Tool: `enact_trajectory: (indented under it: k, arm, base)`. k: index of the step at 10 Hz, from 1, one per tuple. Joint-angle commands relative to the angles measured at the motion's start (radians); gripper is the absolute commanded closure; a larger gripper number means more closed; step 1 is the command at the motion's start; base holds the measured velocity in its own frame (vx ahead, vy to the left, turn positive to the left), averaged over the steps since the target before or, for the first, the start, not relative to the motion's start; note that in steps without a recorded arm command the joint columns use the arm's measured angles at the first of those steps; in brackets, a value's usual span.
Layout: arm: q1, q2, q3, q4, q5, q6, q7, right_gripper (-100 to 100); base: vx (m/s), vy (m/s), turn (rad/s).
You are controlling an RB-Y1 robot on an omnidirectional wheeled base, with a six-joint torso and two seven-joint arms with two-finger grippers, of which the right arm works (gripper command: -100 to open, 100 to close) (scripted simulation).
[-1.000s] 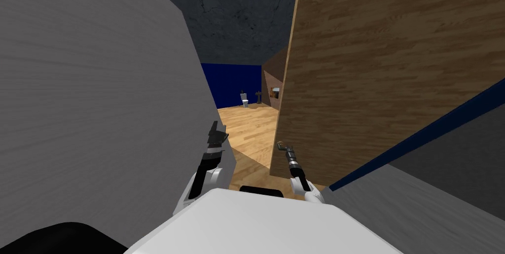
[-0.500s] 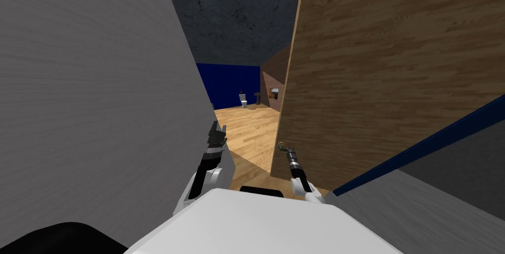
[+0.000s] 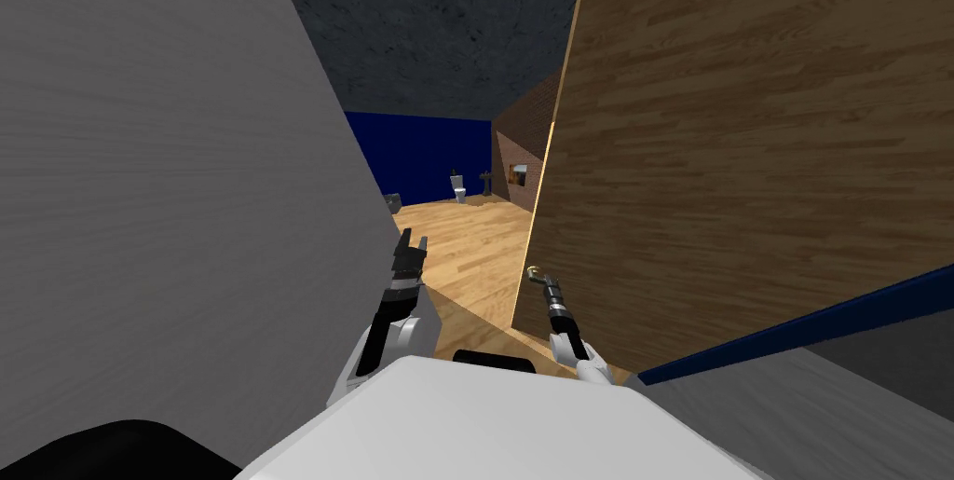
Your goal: Push the door open
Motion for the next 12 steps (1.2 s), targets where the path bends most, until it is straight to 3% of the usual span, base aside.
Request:
enact_trajectory:
  k: [1,8,10,11,12]
  arm:
    - [0.013,-0.004,-0.017,-0.028,-0.008,0.009,0.015,100]
    - [0.009,0.006,-0.084,-0.036,-0.045,0.007,0.078,100]
    - [0.009,0.006,-0.084,-0.018,-0.045,0.007,0.078,100]
    - [0.009,0.006,-0.084,-0.036,-0.045,0.007,0.078,100]
    - [0.007,0.016,-0.108,-0.039,-0.059,0.006,0.101,100]
  base:
    - [0.098,-0.018,-0.039]
    - [0.181,0.015,-0.081]
    - [0.064,0.009,0.004]
    - [-0.005,-0.012,0.008]
    - [0.109,0.011,-0.162]
